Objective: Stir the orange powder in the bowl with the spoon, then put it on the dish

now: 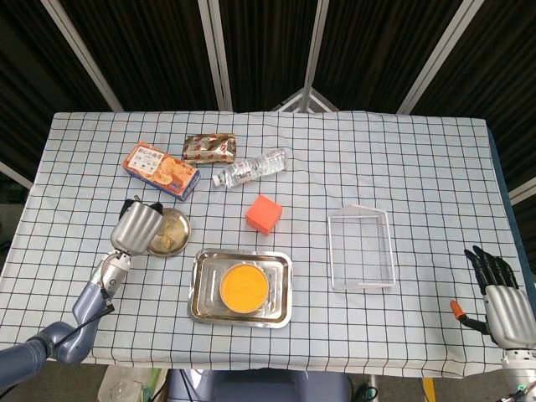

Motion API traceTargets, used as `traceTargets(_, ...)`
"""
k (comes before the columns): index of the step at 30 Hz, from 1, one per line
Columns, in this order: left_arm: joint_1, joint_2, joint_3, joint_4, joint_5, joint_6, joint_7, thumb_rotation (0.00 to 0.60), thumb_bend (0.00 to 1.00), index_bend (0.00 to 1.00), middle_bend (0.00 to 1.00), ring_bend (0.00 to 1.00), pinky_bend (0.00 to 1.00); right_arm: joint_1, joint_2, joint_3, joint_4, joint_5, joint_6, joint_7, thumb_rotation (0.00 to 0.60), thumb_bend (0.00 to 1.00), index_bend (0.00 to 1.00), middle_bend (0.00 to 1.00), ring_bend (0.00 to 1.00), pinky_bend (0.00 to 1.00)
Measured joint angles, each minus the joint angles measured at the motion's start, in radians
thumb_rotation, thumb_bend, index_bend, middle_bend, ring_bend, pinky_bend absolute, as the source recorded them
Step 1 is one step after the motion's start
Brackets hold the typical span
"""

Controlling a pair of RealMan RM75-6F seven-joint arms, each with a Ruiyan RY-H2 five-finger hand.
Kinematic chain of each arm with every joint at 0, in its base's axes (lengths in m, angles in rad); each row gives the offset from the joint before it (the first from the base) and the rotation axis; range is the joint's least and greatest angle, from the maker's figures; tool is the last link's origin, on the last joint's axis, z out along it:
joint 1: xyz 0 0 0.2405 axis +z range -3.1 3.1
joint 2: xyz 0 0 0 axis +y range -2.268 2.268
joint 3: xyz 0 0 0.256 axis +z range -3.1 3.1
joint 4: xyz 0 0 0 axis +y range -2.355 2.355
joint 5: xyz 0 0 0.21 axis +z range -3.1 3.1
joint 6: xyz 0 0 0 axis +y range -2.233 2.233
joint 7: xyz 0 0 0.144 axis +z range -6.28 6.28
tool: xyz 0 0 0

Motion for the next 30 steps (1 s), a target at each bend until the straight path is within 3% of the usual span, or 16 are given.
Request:
traceTargets(7,0.007,-0.117,-0.006,0.068,-0.085,0.002,0.009,0.600,0.62,0.74,0.98,0.93,0.97,0.000,0.003,0.001,-0.002,0.007,-0.003,0.005,0.600,0.36,0.00,0.00,0.00,0.00)
traceTargets(16,0.001,-0.156,-0.004,0.090,-0.121,0.023,0.019,0.600,0.44,0.69,0.96,0.92,0.97,0.000,0.005,0.000,-0.003,0.005,-0.006,0.013,0.600,0.36,0.00,0.00,0.00,0.00)
traceTargets(23,0.002,-0.142,-0.005,0.088,-0.139,0.038,0.005,0.600,0.28,0.55,0.95,0.91,0.97,0.000,0.003,0.000,-0.005,0.006,-0.006,0.008,0.600,0.36,0.00,0.00,0.00,0.00)
traceTargets(30,0.006,-0.131,-0.004,0.083,-0.150,0.049,-0.025,0.600,0.19,0.43,0.94,0.91,0.97,-0.001,0.003,0.002,-0.006,0.009,-0.006,0.007,0.600,0.36,0.00,0.00,0.00,0.00)
